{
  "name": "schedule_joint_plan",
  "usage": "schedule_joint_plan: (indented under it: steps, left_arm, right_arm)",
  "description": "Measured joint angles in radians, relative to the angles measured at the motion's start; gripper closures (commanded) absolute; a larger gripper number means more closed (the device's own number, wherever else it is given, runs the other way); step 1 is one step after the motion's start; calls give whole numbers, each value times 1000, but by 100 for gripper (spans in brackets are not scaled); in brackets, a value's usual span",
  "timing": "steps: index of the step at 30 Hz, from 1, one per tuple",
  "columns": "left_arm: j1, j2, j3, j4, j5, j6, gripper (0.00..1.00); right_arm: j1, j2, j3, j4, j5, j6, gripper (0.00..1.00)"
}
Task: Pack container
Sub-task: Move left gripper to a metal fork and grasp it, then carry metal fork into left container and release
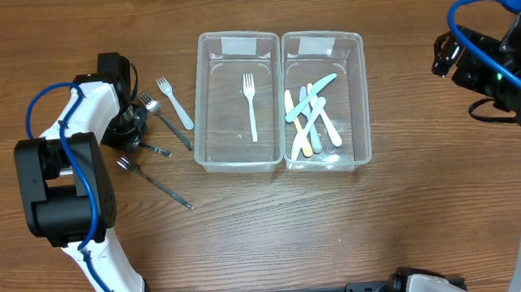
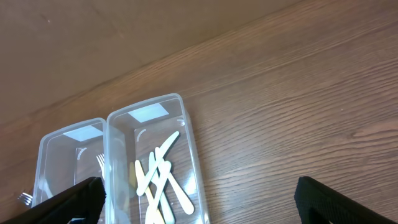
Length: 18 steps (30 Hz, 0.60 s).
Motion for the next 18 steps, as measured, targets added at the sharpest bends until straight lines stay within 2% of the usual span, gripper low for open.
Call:
schedule_joint_plan:
  steps: [6,9,12,18]
  left_arm:
    - [3,-1,-1,24,-9,132,96]
    - [3,-1,14,-13,-11,219,96]
    - [5,1,82,-115,-6,325,96]
    - [-6,3,441,-409,5,548,96]
  right_arm:
    - [0,0,0,0,0,0,0]
    - [0,0,0,1,0,0,0]
    - [0,0,0,1,0,0,0]
    - [0,0,0,0,0,0,0]
